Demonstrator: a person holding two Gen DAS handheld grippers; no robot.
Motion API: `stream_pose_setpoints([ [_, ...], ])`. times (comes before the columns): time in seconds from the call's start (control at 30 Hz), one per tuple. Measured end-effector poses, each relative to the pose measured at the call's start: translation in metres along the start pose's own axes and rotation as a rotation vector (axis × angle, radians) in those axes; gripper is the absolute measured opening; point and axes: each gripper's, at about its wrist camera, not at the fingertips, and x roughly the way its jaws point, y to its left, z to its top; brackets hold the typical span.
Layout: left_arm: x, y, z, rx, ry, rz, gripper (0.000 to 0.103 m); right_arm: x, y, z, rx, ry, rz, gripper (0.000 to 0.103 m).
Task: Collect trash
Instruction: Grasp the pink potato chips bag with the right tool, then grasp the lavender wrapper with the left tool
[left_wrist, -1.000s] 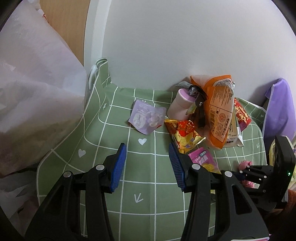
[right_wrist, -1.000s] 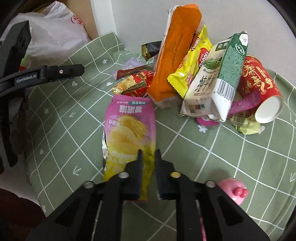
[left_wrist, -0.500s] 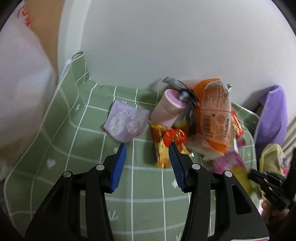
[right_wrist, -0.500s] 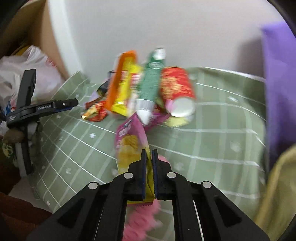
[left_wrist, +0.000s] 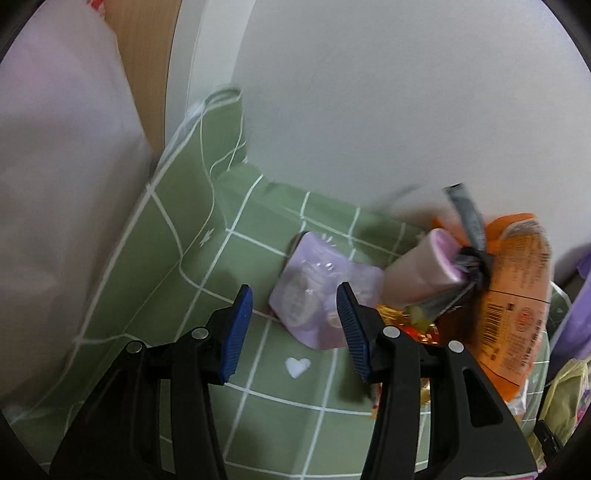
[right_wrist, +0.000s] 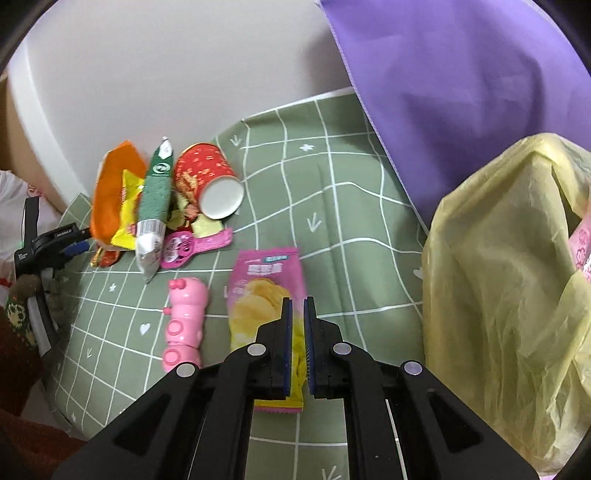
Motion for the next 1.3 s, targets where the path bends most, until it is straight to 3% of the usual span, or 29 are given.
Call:
stream_pose_setpoints([
  [0.03, 0.004, 0.000, 0.000, -0.001, 0.016, 0.007, 0.045, 0.001, 0.000, 0.001, 0.001, 0.001, 0.002, 0.008],
  [0.13, 0.010, 0.000, -0.003, 0.006, 0.037, 0.021, 0.027, 0.003, 0.002, 0.002, -0.006, -0.003, 0.001, 0.008],
  [0.17, 0.011, -0.002, -0.003, 0.016, 0.048, 0.011, 0.008, 0.003, 0.004, 0.002, -0.010, -0.004, 0.001, 0.008],
  [0.2, 0.014, -0.004, -0.004, 0.025, 0.072, -0.011, 0.003, 0.004, 0.006, 0.002, -0.016, -0.003, 0.002, 0.008],
  [0.5, -0.021, -0.018, -0.011, 0.096, 0.037, -0.118, 0.001, 0.002, 0.013, 0.003, -0.042, -0.007, 0.014, 0.011],
  [0.53, -0.026, -0.019, -0.012, 0.100, 0.032, -0.128, 0.001, 0.004, 0.011, 0.002, -0.044, -0.001, 0.001, 0.025],
  [0.57, -0.032, -0.016, -0.013, 0.108, 0.027, -0.138, 0.001, 0.006, 0.009, 0.001, -0.039, 0.005, 0.001, 0.051],
  [0.63, -0.040, -0.017, -0.017, 0.123, 0.019, -0.147, 0.001, 0.010, 0.003, -0.002, -0.017, 0.020, 0.029, 0.057],
  [0.9, -0.065, -0.023, -0.033, 0.216, 0.015, -0.209, 0.001, 0.027, 0.000, -0.013, -0.033, 0.088, -0.007, 0.056],
  [1.03, -0.072, -0.035, -0.042, 0.235, 0.020, -0.239, 0.001, 0.037, 0.001, -0.014, -0.026, 0.115, 0.005, 0.043],
  [1.17, -0.074, -0.038, -0.050, 0.255, 0.035, -0.259, 0.001, 0.038, 0.009, -0.015, -0.073, 0.123, 0.000, 0.014],
  [1.3, -0.079, -0.047, -0.058, 0.282, 0.041, -0.278, 0.001, 0.035, 0.017, -0.013, -0.119, 0.115, -0.004, 0.010],
])
